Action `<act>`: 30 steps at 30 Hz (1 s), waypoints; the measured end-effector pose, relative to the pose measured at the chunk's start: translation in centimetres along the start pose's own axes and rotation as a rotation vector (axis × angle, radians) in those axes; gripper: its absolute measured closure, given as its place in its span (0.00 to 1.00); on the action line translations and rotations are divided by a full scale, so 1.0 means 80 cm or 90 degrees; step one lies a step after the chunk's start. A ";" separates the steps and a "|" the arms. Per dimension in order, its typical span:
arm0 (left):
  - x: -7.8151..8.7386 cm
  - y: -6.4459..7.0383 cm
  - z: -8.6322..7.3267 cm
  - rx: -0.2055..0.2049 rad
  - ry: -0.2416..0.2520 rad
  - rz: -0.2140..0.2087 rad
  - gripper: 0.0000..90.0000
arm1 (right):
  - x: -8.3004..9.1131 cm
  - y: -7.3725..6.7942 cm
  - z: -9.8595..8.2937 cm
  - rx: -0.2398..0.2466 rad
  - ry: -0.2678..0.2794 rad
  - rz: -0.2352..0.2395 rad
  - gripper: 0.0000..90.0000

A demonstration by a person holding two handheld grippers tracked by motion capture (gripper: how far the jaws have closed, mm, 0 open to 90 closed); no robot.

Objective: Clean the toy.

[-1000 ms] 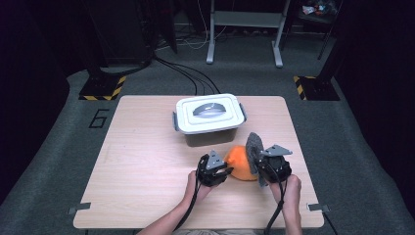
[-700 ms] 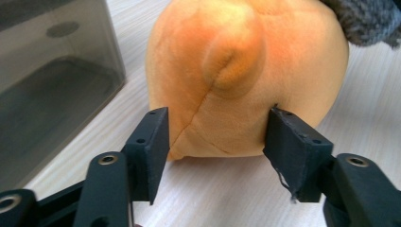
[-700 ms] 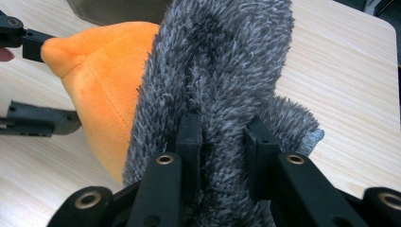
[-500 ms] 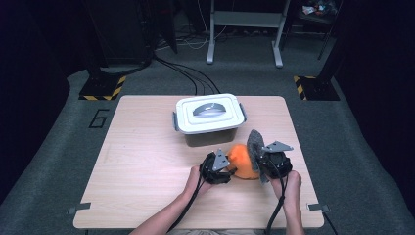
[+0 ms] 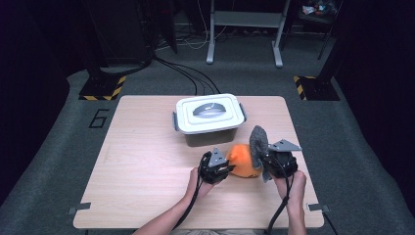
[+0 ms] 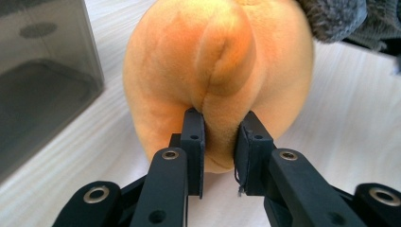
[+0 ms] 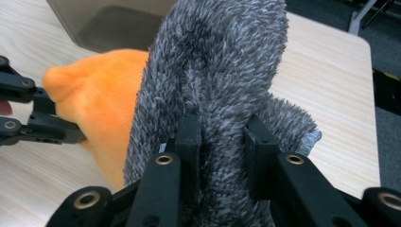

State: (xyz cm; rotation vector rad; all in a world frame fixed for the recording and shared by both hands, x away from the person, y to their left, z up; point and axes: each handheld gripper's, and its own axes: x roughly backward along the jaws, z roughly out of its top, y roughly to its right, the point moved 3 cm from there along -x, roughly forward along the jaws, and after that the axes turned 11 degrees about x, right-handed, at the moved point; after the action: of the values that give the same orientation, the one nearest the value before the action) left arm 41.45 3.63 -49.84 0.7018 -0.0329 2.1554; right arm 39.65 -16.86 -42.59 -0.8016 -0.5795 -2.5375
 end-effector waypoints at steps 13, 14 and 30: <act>0.010 0.011 -0.008 0.079 0.005 -0.018 0.84 | 0.006 -0.043 0.030 0.062 0.014 0.060 0.79; 0.010 0.010 -0.009 0.077 0.003 -0.013 0.84 | 0.000 -0.047 0.030 0.068 0.008 0.061 0.79; 0.004 0.000 -0.018 0.073 0.012 0.009 0.83 | -0.021 -0.052 0.028 0.089 -0.010 0.023 0.79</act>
State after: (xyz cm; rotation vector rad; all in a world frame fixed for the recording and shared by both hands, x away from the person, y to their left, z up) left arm 40.63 4.20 -50.87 0.7486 0.0957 2.1902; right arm 39.82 -11.87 -43.03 -0.7746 -0.7329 -2.4294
